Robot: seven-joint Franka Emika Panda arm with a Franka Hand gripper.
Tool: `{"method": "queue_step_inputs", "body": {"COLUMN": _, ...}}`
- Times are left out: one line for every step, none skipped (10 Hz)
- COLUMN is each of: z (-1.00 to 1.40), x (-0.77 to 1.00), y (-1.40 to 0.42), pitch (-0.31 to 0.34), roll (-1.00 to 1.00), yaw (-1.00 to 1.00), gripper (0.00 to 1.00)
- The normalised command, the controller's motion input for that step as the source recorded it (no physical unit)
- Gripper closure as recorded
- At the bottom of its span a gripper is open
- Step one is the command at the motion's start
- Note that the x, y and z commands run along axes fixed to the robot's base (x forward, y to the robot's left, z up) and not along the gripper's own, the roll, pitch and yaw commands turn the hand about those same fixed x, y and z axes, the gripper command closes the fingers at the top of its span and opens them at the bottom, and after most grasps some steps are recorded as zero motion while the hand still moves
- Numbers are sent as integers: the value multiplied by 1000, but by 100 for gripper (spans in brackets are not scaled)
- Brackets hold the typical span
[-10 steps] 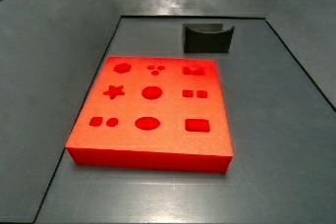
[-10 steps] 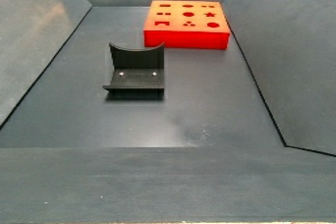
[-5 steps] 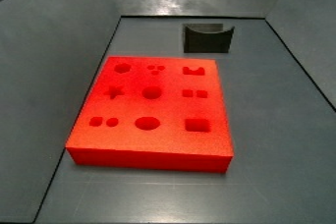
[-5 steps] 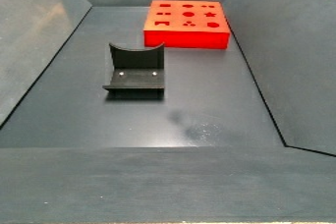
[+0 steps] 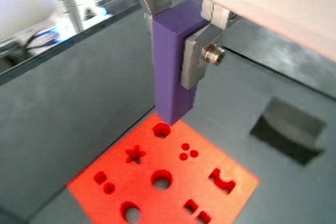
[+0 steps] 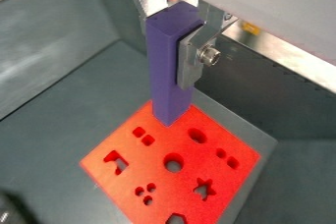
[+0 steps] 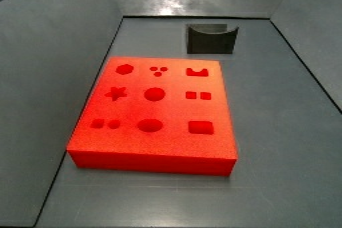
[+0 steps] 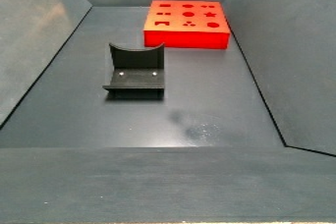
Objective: Pick up the rectangle object. Move up. Move to above the board. Insert the rectangle object.
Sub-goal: Insert the rectangle object.
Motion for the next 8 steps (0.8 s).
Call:
{"method": "queue_step_inputs", "body": {"z": -320, "x": 0, "y": -223, "pitch": -7, "roll": 0, "yaw": -951, "gripper": 100}}
{"method": "queue_step_inputs", "body": {"z": -323, "x": 0, "y": -223, "pitch": -9, "roll": 0, "yaw": -951, "gripper": 100}}
{"method": "queue_step_inputs", "body": {"z": -337, "x": 0, "y": -229, "pitch": -11, "roll": 0, "yaw": -949, "gripper": 100}}
{"method": "queue_step_inputs", "body": {"z": -337, "x": 0, "y": -229, "pitch": -11, "roll": 0, "yaw": -949, "gripper": 100}}
{"method": "queue_step_inputs", "body": {"z": -337, "x": 0, "y": -226, "pitch": -10, "roll": 0, "yaw": -951, "gripper": 100}}
{"method": "queue_step_inputs", "body": {"z": -340, "x": 0, "y": -226, "pitch": -17, "roll": 0, "yaw": -946, "gripper": 100}}
{"method": "queue_step_inputs", "body": {"z": -346, "x": 0, "y": -229, "pitch": -27, "roll": 0, "yaw": -937, "gripper": 100}}
{"method": "queue_step_inputs", "body": {"z": -317, "x": 11, "y": -269, "pitch": -49, "roll": 0, "yaw": -857, "gripper": 100}}
